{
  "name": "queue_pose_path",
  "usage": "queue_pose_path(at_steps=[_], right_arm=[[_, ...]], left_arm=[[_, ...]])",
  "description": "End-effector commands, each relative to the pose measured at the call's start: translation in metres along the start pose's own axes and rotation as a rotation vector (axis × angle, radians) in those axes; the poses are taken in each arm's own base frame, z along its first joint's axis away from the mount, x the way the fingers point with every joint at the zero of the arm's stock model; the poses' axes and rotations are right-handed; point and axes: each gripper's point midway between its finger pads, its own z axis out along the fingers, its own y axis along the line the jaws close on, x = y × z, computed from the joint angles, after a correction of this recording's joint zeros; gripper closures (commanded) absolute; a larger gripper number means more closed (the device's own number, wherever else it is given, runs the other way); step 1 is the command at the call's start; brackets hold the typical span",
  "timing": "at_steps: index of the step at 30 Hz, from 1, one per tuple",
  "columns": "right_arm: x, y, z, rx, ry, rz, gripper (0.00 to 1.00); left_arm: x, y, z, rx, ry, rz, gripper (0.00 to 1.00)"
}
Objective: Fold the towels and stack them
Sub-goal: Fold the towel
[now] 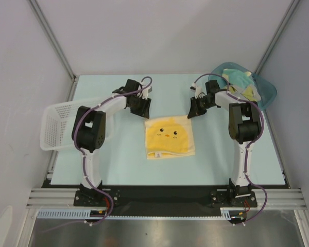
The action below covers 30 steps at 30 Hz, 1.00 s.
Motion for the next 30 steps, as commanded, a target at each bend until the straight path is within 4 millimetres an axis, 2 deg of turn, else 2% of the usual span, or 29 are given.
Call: queue_pose_path(at_steps=[1, 2, 4, 6, 8, 13, 19, 23, 24, 26, 27, 28, 30], right_arm=[[-0.005, -0.005, 0.001, 0.016, -0.011, -0.003, 0.85], [-0.006, -0.005, 0.000, 0.017, -0.016, 0.000, 0.85], [-0.005, -0.005, 0.001, 0.024, -0.014, 0.007, 0.86], [-0.003, -0.007, 0.000, 0.035, -0.012, 0.021, 0.87], [-0.003, -0.007, 0.000, 0.035, -0.016, 0.026, 0.87], [-0.003, -0.007, -0.002, 0.043, -0.022, 0.038, 0.88], [-0.006, -0.006, -0.003, 0.046, -0.038, 0.054, 0.88], [-0.006, -0.012, -0.001, 0.083, -0.045, 0.098, 0.88], [-0.007, -0.012, -0.002, 0.089, -0.048, 0.108, 0.87], [-0.006, -0.013, -0.002, 0.101, -0.050, 0.131, 0.85], [-0.006, -0.014, -0.003, 0.110, -0.051, 0.140, 0.82], [-0.008, -0.016, -0.007, 0.138, -0.056, 0.144, 0.74], [-0.013, -0.016, -0.014, 0.163, -0.064, 0.161, 0.68]], left_arm=[[-0.040, -0.019, -0.046, 0.028, -0.158, 0.007, 0.50], [-0.046, -0.023, -0.054, 0.031, -0.190, -0.018, 0.51], [-0.036, -0.028, -0.051, 0.056, -0.185, -0.048, 0.54], [-0.037, -0.031, -0.050, 0.072, -0.201, -0.063, 0.56], [-0.031, -0.033, -0.045, 0.092, -0.192, -0.073, 0.57], [-0.018, -0.038, -0.022, 0.157, -0.136, -0.105, 0.69], [0.000, -0.016, 0.005, 0.068, -0.074, -0.160, 0.75], [0.005, -0.006, 0.016, 0.024, -0.049, -0.173, 0.76], [0.000, -0.005, 0.017, 0.021, -0.055, -0.171, 0.76], [0.003, -0.002, 0.023, 0.014, -0.033, -0.175, 0.76], [-0.002, -0.001, 0.023, 0.016, -0.040, -0.173, 0.76], [-0.002, -0.002, 0.024, 0.020, -0.038, -0.172, 0.76], [-0.005, -0.002, 0.024, 0.024, -0.044, -0.173, 0.75]])
